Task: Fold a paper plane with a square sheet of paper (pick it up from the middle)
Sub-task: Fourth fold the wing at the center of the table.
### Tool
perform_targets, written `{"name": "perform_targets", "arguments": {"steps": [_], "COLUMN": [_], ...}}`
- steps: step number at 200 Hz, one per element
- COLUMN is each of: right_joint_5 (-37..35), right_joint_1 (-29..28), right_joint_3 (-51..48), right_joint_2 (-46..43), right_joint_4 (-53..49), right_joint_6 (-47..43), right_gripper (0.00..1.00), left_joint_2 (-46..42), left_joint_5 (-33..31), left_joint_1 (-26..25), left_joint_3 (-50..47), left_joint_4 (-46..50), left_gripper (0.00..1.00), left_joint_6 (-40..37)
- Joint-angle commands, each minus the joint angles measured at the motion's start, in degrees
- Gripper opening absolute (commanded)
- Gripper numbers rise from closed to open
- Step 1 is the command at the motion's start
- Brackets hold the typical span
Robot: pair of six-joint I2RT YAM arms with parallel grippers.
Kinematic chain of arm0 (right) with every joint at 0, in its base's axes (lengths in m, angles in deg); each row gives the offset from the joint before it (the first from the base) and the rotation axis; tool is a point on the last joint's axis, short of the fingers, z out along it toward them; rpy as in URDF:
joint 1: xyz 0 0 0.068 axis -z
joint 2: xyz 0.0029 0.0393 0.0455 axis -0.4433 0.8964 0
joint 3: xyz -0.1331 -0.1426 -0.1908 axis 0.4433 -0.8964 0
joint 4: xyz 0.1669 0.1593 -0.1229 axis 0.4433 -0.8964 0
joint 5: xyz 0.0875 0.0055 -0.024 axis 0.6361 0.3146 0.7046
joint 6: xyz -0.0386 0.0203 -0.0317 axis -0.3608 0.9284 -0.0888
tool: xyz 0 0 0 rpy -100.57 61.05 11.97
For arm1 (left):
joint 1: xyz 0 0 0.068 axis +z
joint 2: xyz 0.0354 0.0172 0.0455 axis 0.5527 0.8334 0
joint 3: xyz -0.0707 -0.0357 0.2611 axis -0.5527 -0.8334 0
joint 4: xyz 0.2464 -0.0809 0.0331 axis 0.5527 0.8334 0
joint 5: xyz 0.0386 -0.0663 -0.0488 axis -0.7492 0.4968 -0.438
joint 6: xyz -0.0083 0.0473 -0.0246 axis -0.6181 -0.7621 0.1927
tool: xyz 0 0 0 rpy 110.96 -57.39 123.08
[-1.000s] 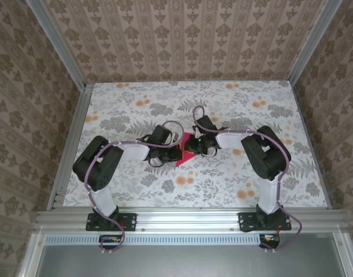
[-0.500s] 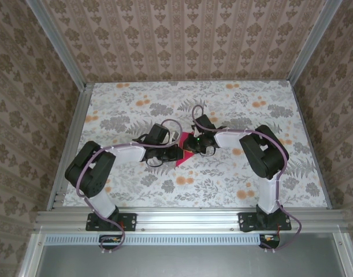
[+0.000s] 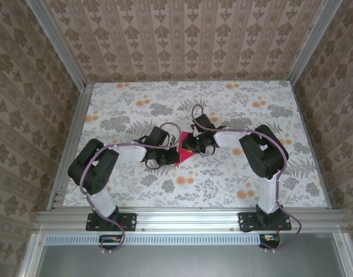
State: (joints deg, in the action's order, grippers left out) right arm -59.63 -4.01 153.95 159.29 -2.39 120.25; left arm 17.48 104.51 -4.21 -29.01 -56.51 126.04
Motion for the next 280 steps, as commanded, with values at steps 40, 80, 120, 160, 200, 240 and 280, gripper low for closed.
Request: {"name": "perform_targets", "arguments": {"steps": [40,80,120,160,200,240,280], "right_joint_5": [-2.7,-0.2,1.5,2.2,0.3,-0.6,-1.3], "right_joint_1": [0.0,-0.5,-2.3,-2.9,-3.0,-2.9,-2.7], "right_joint_3": [1.7,2.4,1.4,0.8,1.4,0.5,-0.2], "right_joint_2": [1.6,-1.3,-1.9,-0.2,2.2,3.9,4.5], "right_joint_4": [-4.9,-3.8,-2.5,-1.7,-4.2,-4.4,-4.4], "right_joint_6": [-0.7,-1.0,0.2,1.1,1.1,2.9,4.6], "right_gripper": [0.24,0.23,0.20,0.19,0.18,0.15,0.14], "left_joint_2": [0.4,1.0,1.0,0.9,-0.6,-2.1,-0.6], "left_joint_5": [-1.3,-0.3,0.1,0.5,2.6,3.1,1.5], "left_joint_1": [0.9,1.1,1.1,1.2,1.4,1.4,1.4], "left_joint_3": [-2.8,-3.1,-3.1,-3.0,-3.0,-2.3,-1.0], "left_joint_4": [0.4,-0.2,-0.7,-1.2,-5.4,-9.6,-8.7], "left_gripper": [0.04,0.03,0.03,0.02,0.04,0.07,0.08], "left_joint_6": [1.0,1.0,1.4,1.7,3.5,4.3,3.4]}}
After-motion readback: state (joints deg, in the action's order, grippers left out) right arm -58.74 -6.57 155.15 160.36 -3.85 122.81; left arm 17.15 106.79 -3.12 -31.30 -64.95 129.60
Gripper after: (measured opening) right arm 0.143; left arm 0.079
